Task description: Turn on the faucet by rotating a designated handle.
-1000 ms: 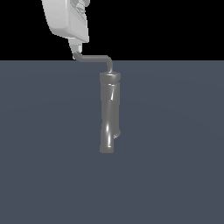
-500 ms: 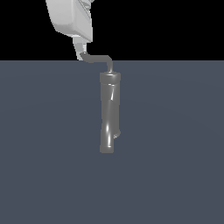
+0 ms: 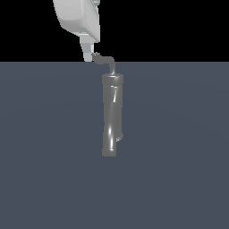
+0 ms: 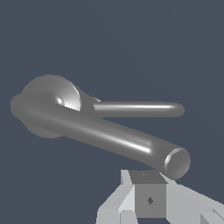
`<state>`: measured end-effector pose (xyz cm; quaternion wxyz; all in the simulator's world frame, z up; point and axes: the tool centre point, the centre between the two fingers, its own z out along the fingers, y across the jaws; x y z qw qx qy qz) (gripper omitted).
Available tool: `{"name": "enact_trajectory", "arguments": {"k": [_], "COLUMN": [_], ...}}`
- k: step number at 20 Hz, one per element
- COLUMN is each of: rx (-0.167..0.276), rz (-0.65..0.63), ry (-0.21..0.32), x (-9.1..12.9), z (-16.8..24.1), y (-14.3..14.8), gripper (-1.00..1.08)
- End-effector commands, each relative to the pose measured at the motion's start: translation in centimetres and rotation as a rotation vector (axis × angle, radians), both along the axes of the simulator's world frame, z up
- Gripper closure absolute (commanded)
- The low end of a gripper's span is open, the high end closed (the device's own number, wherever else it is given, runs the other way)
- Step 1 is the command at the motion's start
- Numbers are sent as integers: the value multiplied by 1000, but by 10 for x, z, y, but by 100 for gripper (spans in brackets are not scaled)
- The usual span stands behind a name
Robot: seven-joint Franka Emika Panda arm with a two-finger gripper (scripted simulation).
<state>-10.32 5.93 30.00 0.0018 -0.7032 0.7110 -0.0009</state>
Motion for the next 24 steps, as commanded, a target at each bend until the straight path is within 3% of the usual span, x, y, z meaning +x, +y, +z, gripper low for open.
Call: {"name": "enact_trajectory", "arguments": {"k": [1,15,16,17,24], "rx": [0,-1,-1,-2,-2], "rz": [0,-9,-9,31,17], "ry": [0,4,4,3,3], "x": [-1,-11,-11,-9,10], "z": [0,0,0,0,0], "y": [-6,-89,-89,-64,-93], "gripper": [108,108,108,108,108]}}
